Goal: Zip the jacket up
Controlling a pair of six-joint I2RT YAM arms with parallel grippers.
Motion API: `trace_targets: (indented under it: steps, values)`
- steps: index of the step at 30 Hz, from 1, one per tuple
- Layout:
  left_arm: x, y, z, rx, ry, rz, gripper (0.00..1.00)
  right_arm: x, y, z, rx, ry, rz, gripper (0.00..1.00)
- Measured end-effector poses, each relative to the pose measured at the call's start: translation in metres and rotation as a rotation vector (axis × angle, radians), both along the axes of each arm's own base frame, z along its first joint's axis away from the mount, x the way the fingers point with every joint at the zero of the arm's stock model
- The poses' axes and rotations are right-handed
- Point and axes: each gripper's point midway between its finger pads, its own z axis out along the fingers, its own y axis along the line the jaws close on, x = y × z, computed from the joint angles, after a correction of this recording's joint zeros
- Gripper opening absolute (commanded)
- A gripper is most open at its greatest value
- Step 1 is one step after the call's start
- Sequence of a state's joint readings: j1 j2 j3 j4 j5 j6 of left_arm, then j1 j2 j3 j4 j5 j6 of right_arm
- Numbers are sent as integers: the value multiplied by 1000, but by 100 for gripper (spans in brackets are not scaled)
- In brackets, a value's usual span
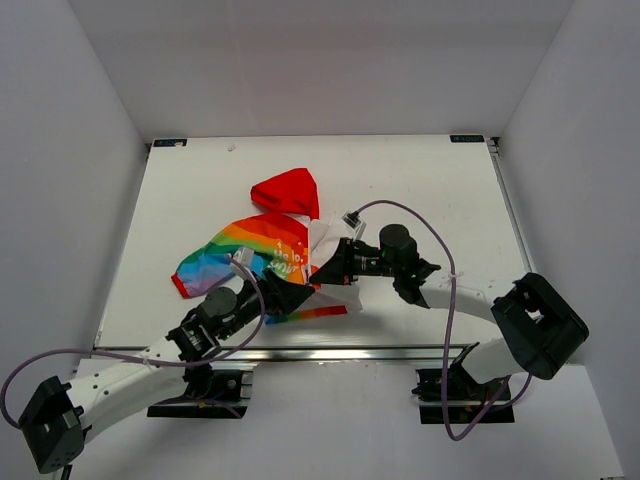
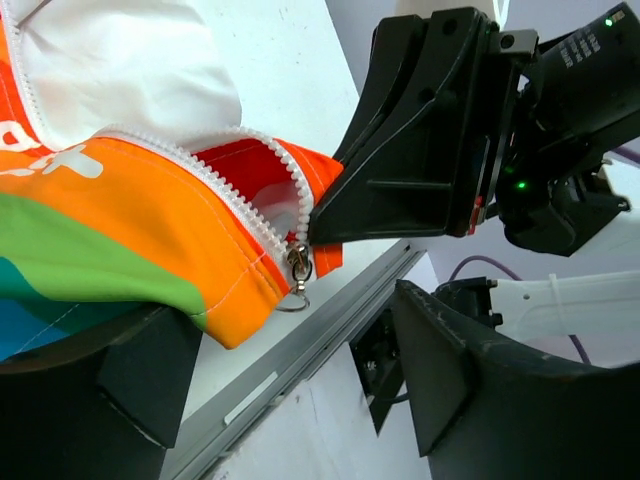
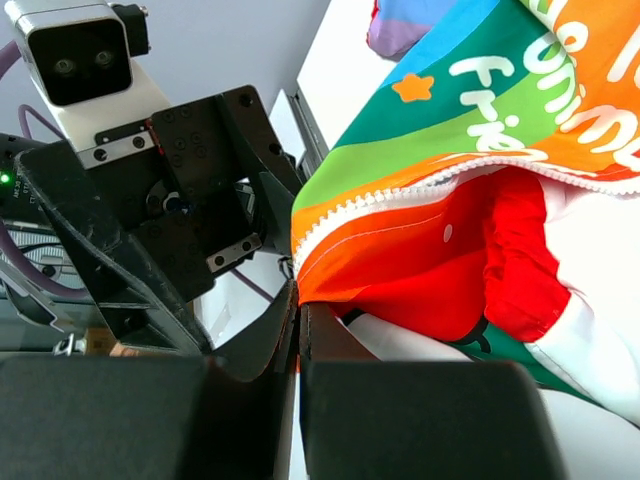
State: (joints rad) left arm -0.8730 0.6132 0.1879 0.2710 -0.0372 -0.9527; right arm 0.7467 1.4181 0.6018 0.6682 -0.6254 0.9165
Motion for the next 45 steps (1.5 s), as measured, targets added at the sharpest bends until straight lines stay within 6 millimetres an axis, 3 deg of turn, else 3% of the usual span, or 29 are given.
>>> trace_targets:
  steps: [5,9,12,18,23,26,29,33,38,39,40,45]
  values:
    - [3,-5,1,-16,1,-3,66,-1,0,1,7,-1,1,0]
    - [4,-7,2,-19,-5,-6,40,-1,0,3,12,1,1,0]
    - [4,-7,2,-21,-6,-7,29,-2,-1,4,15,3,-3,0]
    - [3,-5,8,-41,-24,-7,28,0,-1,7,20,-5,-14,0]
    - [1,-5,9,-46,-26,-8,48,0,-1,7,18,-6,-17,0]
    - [1,-4,10,-51,-25,-8,49,0,-1,6,17,-5,-18,0]
    - [1,-4,11,-57,-25,-5,41,0,-2,5,13,-3,-18,0]
    - [4,-2,9,-59,-18,12,22,0,-2,6,10,-3,-20,0]
    - [5,-2,10,-60,-19,20,18,0,-3,4,4,-4,-20,0]
    - [5,-1,9,-60,-18,20,15,0,-3,4,3,-5,-20,0]
    - [5,-1,9,-61,-17,21,2,0,-3,4,2,-5,-20,0]
    - [3,0,6,-67,-17,21,0,0,-3,2,-3,-8,-20,0]
